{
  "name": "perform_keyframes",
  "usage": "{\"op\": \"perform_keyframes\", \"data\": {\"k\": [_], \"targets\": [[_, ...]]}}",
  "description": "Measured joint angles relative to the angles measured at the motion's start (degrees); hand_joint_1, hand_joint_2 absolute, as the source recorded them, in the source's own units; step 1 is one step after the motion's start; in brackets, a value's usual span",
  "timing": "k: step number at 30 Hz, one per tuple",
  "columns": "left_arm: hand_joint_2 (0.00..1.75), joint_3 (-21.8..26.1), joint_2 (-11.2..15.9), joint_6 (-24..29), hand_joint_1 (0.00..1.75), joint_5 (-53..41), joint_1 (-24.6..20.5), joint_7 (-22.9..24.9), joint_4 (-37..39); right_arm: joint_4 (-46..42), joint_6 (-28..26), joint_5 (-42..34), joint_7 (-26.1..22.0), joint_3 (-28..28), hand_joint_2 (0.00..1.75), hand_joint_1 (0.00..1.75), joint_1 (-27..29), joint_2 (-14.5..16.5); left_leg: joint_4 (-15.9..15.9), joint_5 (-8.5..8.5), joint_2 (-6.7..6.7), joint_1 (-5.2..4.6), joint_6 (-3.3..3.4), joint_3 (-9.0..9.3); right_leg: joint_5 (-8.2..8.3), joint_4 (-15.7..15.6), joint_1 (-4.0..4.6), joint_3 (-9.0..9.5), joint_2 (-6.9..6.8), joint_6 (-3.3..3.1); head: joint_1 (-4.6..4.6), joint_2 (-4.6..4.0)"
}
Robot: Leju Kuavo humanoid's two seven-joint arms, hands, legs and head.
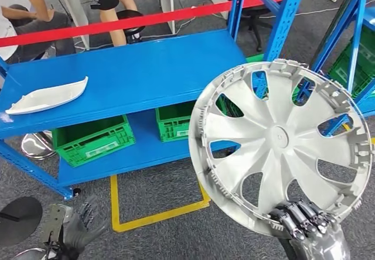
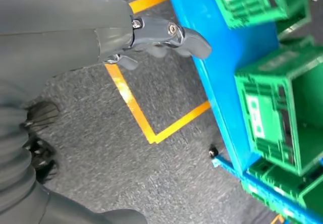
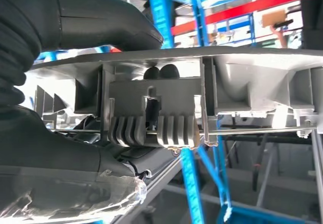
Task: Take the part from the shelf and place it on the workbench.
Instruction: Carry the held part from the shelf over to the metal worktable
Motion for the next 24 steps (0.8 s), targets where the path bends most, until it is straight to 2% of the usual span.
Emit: {"op": "perform_keyframes", "data": {"k": [1, 2, 3, 4, 5, 6, 7, 8, 9, 10, 11, 12, 13, 15, 16, 17, 19, 20, 21, 22, 23, 24], "targets": [[1.75, -0.59, 0.01, 0.4, 0.0, -0.77, -0.57, -0.38, 0.38, -0.47, 0.0, 0.0, -0.98, -0.9, 1.75, 1.75, 1.13, 0.4, 0.77, -1.43, -1.02, 0.13, -0.38, -0.26, 0.6, 0.05, -0.03, -0.64, 0.5, -0.55, -0.04, 0.0], [1.75, -1.22, 0.02, 0.66, 0.0, -1.4, -1.18, -0.81, 0.8, -0.97, 0.0, 0.0, -2.03, -1.83, 1.75, 1.75, 2.19, 0.9, 2.49, -3.84, -2.42, 0.19, -0.72, -0.72, 1.3, 0.05, -0.09, -1.32, 0.99, -1.03, -0.09, 0.0], [1.75, -1.83, 0.03, 0.72, 0.0, -1.81, -1.85, -1.2, 1.27, -1.44, 0.0, 0.0, -2.94, -2.73, 1.75, 1.75, 3.12, 1.43, 5.33, -7.11, -3.97, 0.24, -0.94, -1.37, 2.06, 0.05, -0.1, -2.08, 1.56, -1.36, -0.13, 0.0], [1.75, -2.41, 0.04, 0.58, 0.0, -2.04, -2.54, -1.57, 1.76, -1.86, 0.0, 0.0, -3.65, -3.59, 1.75, 1.75, 3.84, 1.98, 8.99, -10.13, -4.87, 0.22, -0.93, -2.11, 2.82, 0.07, -0.04, -2.94, 2.27, -1.61, -0.16, 0.0], [1.75, -2.92, 0.06, 0.36, 0.0, -2.13, -3.24, -1.89, 2.23, -2.2, 0.0, 0.02, -4.16, -4.33, 1.75, 1.75, 4.45, 2.51, 12.53, -12.05, -5.29, 0.18, -0.84, -2.73, 3.57, 0.1, 0.06, -3.86, 3.08, -1.79, -0.19, 0.0], [1.75, -3.4, 0.07, 0.05, 0.0, -2.15, -3.93, -2.23, 2.7, -2.49, 0.0, 0.03, -4.63, -5.02, 1.75, 1.75, 5.07, 3.06, 15.12, -12.51, -5.51, 0.11, -0.62, -2.84, 4.35, 0.13, 0.18, -4.87, 3.98, -1.88, -0.2, 0.0], [1.75, -3.86, 0.06, -0.27, 0.0, -2.17, -4.57, -2.54, 3.12, -2.77, 0.0, 0.04, -5.18, -5.71, 1.75, 1.75, 5.68, 3.69, 16.02, -11.55, -5.66, 0.02, -0.31, -2.26, 5.06, 0.15, 0.3, -5.85, 4.88, -1.9, -0.2, 0.0], [1.75, -4.29, 0.05, -0.56, 0.0, -2.23, -5.17, -2.79, 3.46, -2.96, 0.0, 0.04, -5.8, -6.31, 1.75, 1.75, 6.3, 4.34, 14.91, -9.72, -5.92, -0.11, 0.11, -0.82, 5.77, 0.15, 0.41, -6.69, 5.72, -1.84, -0.2, 0.0], [1.75, -4.69, 0.03, -0.79, 0.0, -2.3, -5.8, -2.97, 3.78, -3.14, 0.0, 0.04, -6.42, -6.91, 1.75, 1.75, 6.92, 5.07, 12.08, -7.93, -6.53, -0.27, 0.64, 1.42, 6.45, 0.15, 0.48, -7.43, 6.52, -1.75, -0.19, 0.0], [1.75, -5.01, 0.01, -0.93, 0.0, -2.37, -6.45, -3.07, 4.08, -3.31, 0.0, 0.04, -6.93, -7.5, 1.75, 1.75, 7.44, 5.81, 8.07, -7.15, -7.67, -0.45, 1.24, 4.21, 7.07, 0.19, 0.59, -8.06, 7.24, -1.62, -0.19, 0.0], [1.75, -5.27, -0.03, -1.02, 0.0, -2.43, -7.06, -3.16, 4.38, -3.47, 0.0, 0.04, -7.34, -8.0, 1.75, 1.75, 7.83, 6.5, 4.0, -7.13, -8.71, -0.49, 1.64, 6.81, 7.66, 0.24, 0.67, -8.58, 7.9, -1.48, -0.16, 0.0], [1.75, -5.48, -0.08, -1.07, 0.0, -2.48, -7.63, -3.22, 4.68, -3.7, 0.0, 0.03, -7.68, -8.45, 1.75, 1.75, 8.22, 7.16, 0.81, -7.71, -9.53, -0.52, 1.79, 8.65, 8.25, 0.3, 0.71, -9.04, 8.53, -1.27, -0.15, 0.0], [1.75, -5.69, -0.15, -1.13, 0.0, -2.52, -8.06, -3.28, 4.96, -3.98, 0.0, 0.04, -8.03, -8.9, 1.75, 1.75, 8.64, 7.81, -1.11, -8.38, -9.82, -0.57, 1.82, 9.63, 8.82, 0.26, 0.69, -9.4, 9.13, -0.97, -0.14, 0.0], [1.75, -6.12, -0.42, -1.23, 0.0, -2.63, -8.55, -3.35, 5.39, -4.56, 0.0, 0.05, -8.64, -9.66, 1.75, 1.75, 9.66, 9.03, -2.05, -8.35, -8.68, -0.53, 1.87, 9.57, 9.76, 0.08, 0.52, -9.98, 10.12, -0.3, -0.16, 0.0], [1.75, -6.28, -0.56, -1.27, 0.0, -2.66, -8.7, -3.38, 5.55, -4.77, 0.0, 0.06, -8.81, -9.94, 1.75, 1.75, 10.15, 9.54, -2.13, -7.96, -7.99, -0.47, 2.16, 9.41, 9.42, 0.56, 0.55, -10.47, 9.49, -0.02, -0.04, 0.0], [1.75, -6.37, -0.68, -1.3, 0.0, -2.67, -8.83, -3.41, 5.7, -4.9, 0.0, 0.06, -8.9, -10.16, 1.75, 1.75, 10.49, 9.93, -2.25, -7.53, -7.26, -0.36, 2.47, 9.22, 8.32, 1.97, 0.6, -11.22, 8.31, 0.19, 0.12, 0.0], [1.75, -6.47, -0.73, -1.35, 0.0, -2.79, -8.98, -3.5, 6.17, -4.97, 0.0, 0.06, -9.3, -10.64, 1.75, 1.75, 10.93, 10.58, -2.29, -6.87, -5.84, -0.34, 2.83, 8.64, 3.78, 8.77, 0.62, -13.82, 4.98, 0.62, 0.46, 0.0], [1.75, -6.52, -0.73, -1.41, 0.0, -2.91, -8.92, -3.55, 6.41, -5.02, 0.0, 0.06, -9.6, -10.94, 1.75, 1.75, 11.17, 10.84, -2.26, -6.61, -5.05, -0.37, 2.85, 8.31, 1.54, 12.83, 0.5, -15.07, 4.1, 0.88, 0.52, 0.0], [1.75, -6.55, -0.74, -1.47, 0.0, -3.1, -8.82, -3.59, 6.64, -5.09, 0.0, 0.06, -9.95, -11.23, 1.75, 1.75, 11.51, 11.13, -2.22, -6.37, -4.24, -0.4, 2.79, 7.99, -0.01, 15.93, 0.37, -15.73, 3.59, 1.13, 0.51, 0.0], [1.75, -6.59, -0.76, -1.54, 0.0, -3.33, -8.73, -3.6, 6.78, -5.17, 0.0, 0.06, -10.25, -11.5, 1.75, 1.75, 11.92, 11.43, -2.18, -6.18, -3.46, -0.39, 2.68, 7.72, -0.43, 16.79, 0.24, -15.21, 3.33, 1.31, 0.52, 0.0], [1.75, -6.6, -0.8, -1.6, 0.0, -3.57, -8.69, -3.61, 6.85, -5.24, 0.0, 0.06, -10.52, -11.72, 1.75, 1.75, 12.31, 11.76, -2.14, -6.03, -2.72, -0.37, 2.55, 7.52, 0.07, 15.28, 0.11, -13.46, 3.04, 1.43, 0.52, 0.0], [1.75, -6.6, -0.87, -1.64, 0.0, -3.81, -8.71, -3.6, 6.88, -5.32, 0.0, 0.06, -10.78, -11.92, 1.75, 1.75, 12.64, 12.16, -2.05, -5.96, -2.03, -0.34, 2.38, 7.42, 1.25, 11.62, 0.02, -10.55, 2.39, 1.53, 0.52, 0.0]]}}
